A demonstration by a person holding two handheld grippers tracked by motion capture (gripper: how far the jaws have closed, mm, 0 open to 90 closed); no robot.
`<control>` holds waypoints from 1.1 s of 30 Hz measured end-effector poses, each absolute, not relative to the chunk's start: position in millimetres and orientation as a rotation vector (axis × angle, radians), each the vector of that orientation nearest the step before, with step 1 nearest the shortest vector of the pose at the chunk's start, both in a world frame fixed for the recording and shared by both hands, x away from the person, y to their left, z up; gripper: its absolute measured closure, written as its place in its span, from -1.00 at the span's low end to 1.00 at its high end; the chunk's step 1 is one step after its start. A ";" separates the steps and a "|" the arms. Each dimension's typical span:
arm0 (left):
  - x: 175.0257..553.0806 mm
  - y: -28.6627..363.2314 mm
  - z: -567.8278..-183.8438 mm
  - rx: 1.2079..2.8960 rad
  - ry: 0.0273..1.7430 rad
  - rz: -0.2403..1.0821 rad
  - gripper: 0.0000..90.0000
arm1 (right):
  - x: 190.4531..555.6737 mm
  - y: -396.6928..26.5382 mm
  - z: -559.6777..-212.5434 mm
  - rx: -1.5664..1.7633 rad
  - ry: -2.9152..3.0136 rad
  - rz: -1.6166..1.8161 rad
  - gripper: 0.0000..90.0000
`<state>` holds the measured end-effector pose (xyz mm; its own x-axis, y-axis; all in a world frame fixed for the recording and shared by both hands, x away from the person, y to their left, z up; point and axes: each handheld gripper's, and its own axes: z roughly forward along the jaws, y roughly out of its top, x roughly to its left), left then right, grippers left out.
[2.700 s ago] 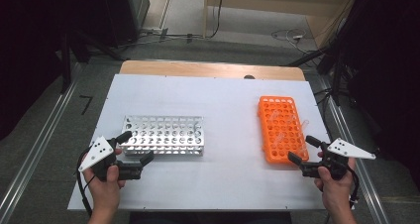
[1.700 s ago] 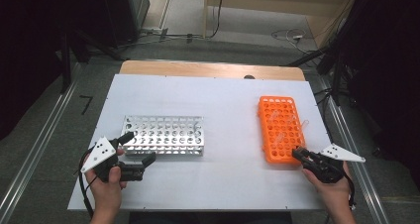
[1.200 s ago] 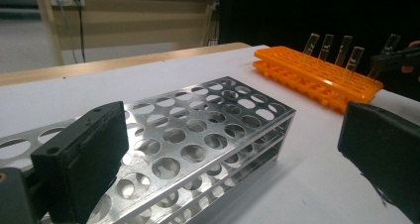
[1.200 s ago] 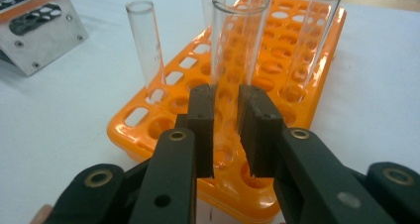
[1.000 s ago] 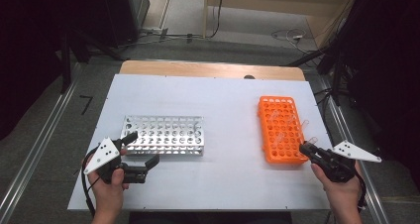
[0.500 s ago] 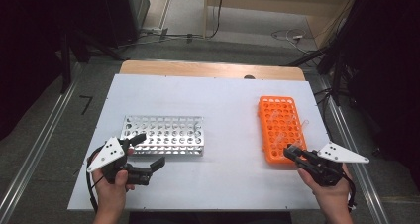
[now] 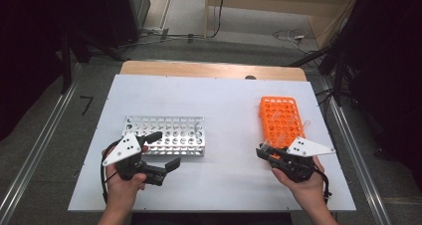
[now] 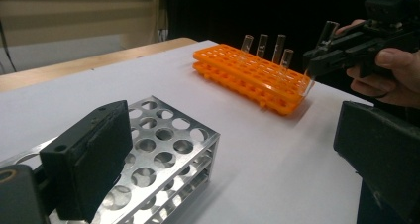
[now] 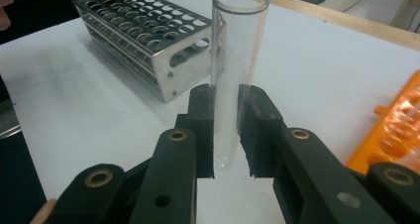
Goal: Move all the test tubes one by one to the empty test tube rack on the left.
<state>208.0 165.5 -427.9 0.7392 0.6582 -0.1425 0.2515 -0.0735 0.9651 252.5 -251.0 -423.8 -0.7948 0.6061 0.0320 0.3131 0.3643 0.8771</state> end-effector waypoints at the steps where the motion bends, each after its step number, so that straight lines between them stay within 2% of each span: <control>1: 211.5 161.9 -426.7 1.657 0.751 0.380 -0.97 | 254.3 -247.3 -423.6 0.806 2.339 1.404 0.65; 8: 221.4 146.5 -424.4 1.679 0.807 0.368 -0.86 | 266.9 -223.9 -421.6 0.749 2.389 1.417 0.65; 16: 228.6 125.2 -416.7 1.723 0.862 0.384 -0.65 | 272.0 -201.2 -422.7 0.688 2.450 1.417 0.65; 22: 233.2 110.2 -410.1 1.745 0.830 0.338 -0.58 | 269.6 -191.5 -425.5 0.665 2.479 1.416 0.65; 33: 225.6 98.0 -410.5 1.765 0.745 0.299 -0.16 | 262.4 -177.3 -431.9 0.610 2.543 1.424 0.65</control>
